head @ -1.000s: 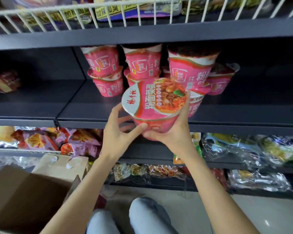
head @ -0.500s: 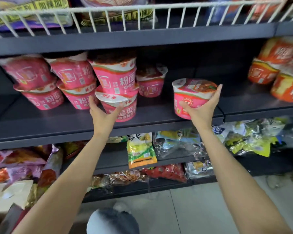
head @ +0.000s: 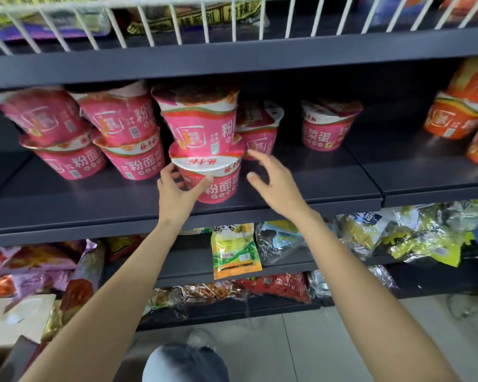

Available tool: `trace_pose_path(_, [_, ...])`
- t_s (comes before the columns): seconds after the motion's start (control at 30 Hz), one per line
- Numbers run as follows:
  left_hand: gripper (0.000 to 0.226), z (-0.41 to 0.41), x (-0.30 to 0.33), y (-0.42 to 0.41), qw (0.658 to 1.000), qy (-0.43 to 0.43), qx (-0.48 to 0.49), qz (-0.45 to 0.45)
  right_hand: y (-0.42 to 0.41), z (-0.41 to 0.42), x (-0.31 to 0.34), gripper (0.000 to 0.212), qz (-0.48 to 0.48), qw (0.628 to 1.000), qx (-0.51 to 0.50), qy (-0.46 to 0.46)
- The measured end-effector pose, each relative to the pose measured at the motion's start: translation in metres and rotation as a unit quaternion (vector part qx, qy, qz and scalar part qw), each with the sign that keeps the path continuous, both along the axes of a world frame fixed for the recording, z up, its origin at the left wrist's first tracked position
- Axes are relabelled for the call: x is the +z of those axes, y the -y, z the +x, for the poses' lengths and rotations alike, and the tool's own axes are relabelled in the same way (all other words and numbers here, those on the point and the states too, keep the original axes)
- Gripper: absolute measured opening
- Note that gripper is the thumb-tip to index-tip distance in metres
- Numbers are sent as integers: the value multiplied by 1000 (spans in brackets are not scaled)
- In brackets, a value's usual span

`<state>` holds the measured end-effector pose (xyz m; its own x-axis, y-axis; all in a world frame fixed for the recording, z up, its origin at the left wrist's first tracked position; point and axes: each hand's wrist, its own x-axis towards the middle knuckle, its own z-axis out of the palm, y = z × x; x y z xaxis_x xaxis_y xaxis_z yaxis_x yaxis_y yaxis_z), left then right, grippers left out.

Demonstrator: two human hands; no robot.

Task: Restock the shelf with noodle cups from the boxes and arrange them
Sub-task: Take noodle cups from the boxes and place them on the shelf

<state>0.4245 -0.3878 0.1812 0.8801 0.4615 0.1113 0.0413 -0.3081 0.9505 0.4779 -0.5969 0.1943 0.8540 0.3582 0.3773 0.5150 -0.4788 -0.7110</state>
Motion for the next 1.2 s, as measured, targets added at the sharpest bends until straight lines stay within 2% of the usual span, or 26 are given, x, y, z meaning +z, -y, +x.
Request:
trace_pose_path(0.13, [91, -6, 1, -3, 1000, 0, -14, -2, -37, -21, -11, 79, 51, 995, 17, -80])
trace_pose_path(0.23, [82, -15, 6, -8, 998, -15, -53, -19, -48, -20, -15, 85, 55, 993, 8, -108])
trace_pose_path(0.3, [77, -33, 10, -17, 997, -26, -69, -17, -52, -33, -17, 74, 45, 996, -52, -63])
trace_pose_path(0.37, [60, -63, 13, -32, 996, -20, -79, 22, -62, -65, -19, 52, 70, 987, -143, 36])
trace_pose_path(0.4, [51, -84, 12, -42, 995, -11, -80, 52, -72, -85, -22, 43, 89, 981, -154, 74])
trace_pose_path(0.47, [37, -132, 5, -65, 991, 5, -59, 116, -101, -122, -34, 32, 104, 985, -95, 103])
trace_pose_path(0.53, [27, -184, -11, -98, 983, -4, -11, 184, -142, -153, -52, 27, 79, 992, 13, 93])
trace_pose_path(0.6, [25, -235, -31, -141, 969, -49, 27, 240, -189, -176, -66, 23, 18, 990, 123, 63])
trace_pose_path(0.67, [29, -284, -58, -190, 948, -121, 76, 284, -244, -196, -78, 19, -75, 972, 223, 29])
trace_pose_path(0.73, [27, -332, -86, -237, 925, -191, 141, 295, -302, -214, -88, 18, -151, 937, 313, 27])
trace_pose_path(0.83, [23, -395, -131, -303, 893, -278, 236, 265, -395, -238, -102, 23, -235, 878, 415, 37])
trace_pose_path(0.93, [41, -442, -179, -360, 848, -382, 285, 230, -492, -259, -130, 26, -288, 820, 494, 36])
trace_pose_path(1.0, [58, -462, -209, -388, 824, -428, 303, 215, -551, -272, -160, 28, -342, 764, 544, 60])
trace_pose_path(1.1, [81, -479, -246, -419, 800, -468, 319, 199, -624, -290, -213, 35, -433, 660, 602, 120])
trace_pose_path(1.2, [90, -494, -277, -438, 799, -473, 309, 207, -673, -309, -268, 44, -491, 564, 639, 181])
